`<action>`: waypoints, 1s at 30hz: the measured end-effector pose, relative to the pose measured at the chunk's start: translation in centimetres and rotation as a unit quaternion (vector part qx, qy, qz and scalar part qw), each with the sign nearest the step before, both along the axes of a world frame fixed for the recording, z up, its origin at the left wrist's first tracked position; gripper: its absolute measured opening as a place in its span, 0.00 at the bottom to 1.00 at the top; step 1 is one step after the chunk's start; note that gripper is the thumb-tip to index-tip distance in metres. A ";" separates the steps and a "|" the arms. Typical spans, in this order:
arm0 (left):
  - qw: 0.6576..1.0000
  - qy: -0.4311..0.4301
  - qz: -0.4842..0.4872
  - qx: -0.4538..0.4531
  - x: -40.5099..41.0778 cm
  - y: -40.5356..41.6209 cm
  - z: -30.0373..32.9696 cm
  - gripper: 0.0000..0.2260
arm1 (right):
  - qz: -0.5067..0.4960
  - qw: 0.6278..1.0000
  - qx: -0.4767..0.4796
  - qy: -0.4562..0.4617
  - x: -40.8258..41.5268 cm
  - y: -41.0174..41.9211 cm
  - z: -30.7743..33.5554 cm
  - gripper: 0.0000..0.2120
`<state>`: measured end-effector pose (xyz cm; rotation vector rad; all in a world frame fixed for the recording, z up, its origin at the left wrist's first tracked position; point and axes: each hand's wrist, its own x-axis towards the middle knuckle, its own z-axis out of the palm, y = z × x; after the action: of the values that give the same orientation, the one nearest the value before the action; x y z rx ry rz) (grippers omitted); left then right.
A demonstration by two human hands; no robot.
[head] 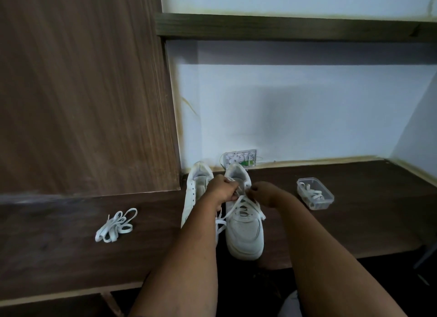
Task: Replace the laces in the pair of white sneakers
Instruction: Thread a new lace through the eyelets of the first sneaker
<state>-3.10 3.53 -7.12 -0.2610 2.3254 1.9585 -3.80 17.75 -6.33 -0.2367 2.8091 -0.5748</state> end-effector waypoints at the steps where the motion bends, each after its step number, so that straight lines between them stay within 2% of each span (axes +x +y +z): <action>1: 1.000 0.003 0.001 -0.001 0.0 0.0 0.0 0.07 | -0.008 0.999 -0.018 -0.035 -0.2 0.6 -0.1 0.16; 3: 1.000 0.005 0.001 -0.001 0.0 0.1 0.0 0.08 | -0.034 0.993 -0.014 -0.110 -0.5 2.8 0.1 0.12; 7: 1.000 0.001 0.000 0.005 -0.2 -0.1 -0.2 0.07 | -0.116 0.939 0.148 -0.288 -0.4 6.7 -0.4 0.06; 8: 1.000 0.001 -0.001 0.006 -0.2 -0.1 -0.2 0.06 | -0.126 0.936 0.165 -0.282 -0.7 6.8 -0.6 0.05; 10: 1.000 0.000 -0.001 0.004 -0.2 -0.1 -0.2 0.07 | -0.124 0.961 0.155 -0.191 -1.9 6.0 -0.8 0.10; 12: 1.000 -0.002 -0.004 -0.003 -0.2 -0.1 -0.2 0.07 | -0.050 0.991 0.108 -0.053 -2.3 3.6 -0.2 0.14; 13: 1.000 -0.002 -0.006 -0.006 -0.3 0.0 -0.2 0.07 | -0.013 0.997 0.077 -0.014 -2.4 2.3 -0.1 0.16; 15: 1.000 -0.002 -0.008 -0.003 -0.2 0.0 -0.1 0.07 | 0.039 0.998 0.042 0.006 -1.5 0.3 -0.2 0.20; 17: 1.000 -0.001 -0.005 0.006 -0.3 -0.1 -0.1 0.07 | 0.030 0.999 0.040 0.021 -0.7 -0.3 0.0 0.18; 19: 1.000 0.000 -0.003 0.004 -0.2 -0.1 -0.1 0.07 | 0.005 1.000 0.012 -0.005 -1.5 0.8 -0.7 0.15; 20: 1.000 0.001 -0.003 -0.002 -0.1 -0.1 -0.1 0.06 | -0.020 0.997 0.037 -0.060 -1.7 2.2 -1.5 0.13; 21: 1.000 0.002 -0.004 -0.008 -0.2 -0.1 -0.3 0.06 | -0.041 0.990 0.040 -0.130 -2.5 3.7 -2.4 0.16; 23: 1.000 -0.001 -0.006 -0.021 -0.2 -0.1 -0.2 0.05 | -0.116 0.959 0.056 -0.251 -3.7 6.5 -4.2 0.33; 24: 1.000 -0.008 -0.005 -0.024 0.0 -0.2 0.0 0.04 | -0.155 0.949 0.028 -0.271 -3.7 7.3 -4.5 0.31; 25: 1.000 -0.017 -0.007 -0.026 0.0 -0.3 0.0 0.04 | -0.158 0.948 0.060 -0.270 -5.4 8.6 -6.3 0.21; 26: 0.999 -0.031 -0.013 -0.033 0.1 -0.3 -0.1 0.08 | -0.163 0.954 0.061 -0.245 -9.3 11.0 -10.8 0.16; 27: 0.998 -0.048 -0.023 -0.047 0.1 -0.3 -0.2 0.12 | -0.186 0.956 0.039 -0.222 -11.1 11.8 -12.7 0.19; 29: 0.993 -0.076 -0.046 -0.081 0.7 0.0 0.0 0.14 | -0.174 0.971 0.029 -0.158 -11.2 10.8 -11.7 0.40; 30: 0.991 -0.086 -0.050 -0.087 0.8 0.1 0.0 0.15 | -0.151 0.977 0.038 -0.146 -11.6 10.6 -11.8 0.40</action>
<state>-2.27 3.65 -7.10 -0.3079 2.3492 1.6217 -15.35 28.31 -18.14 0.2739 2.5851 -0.5148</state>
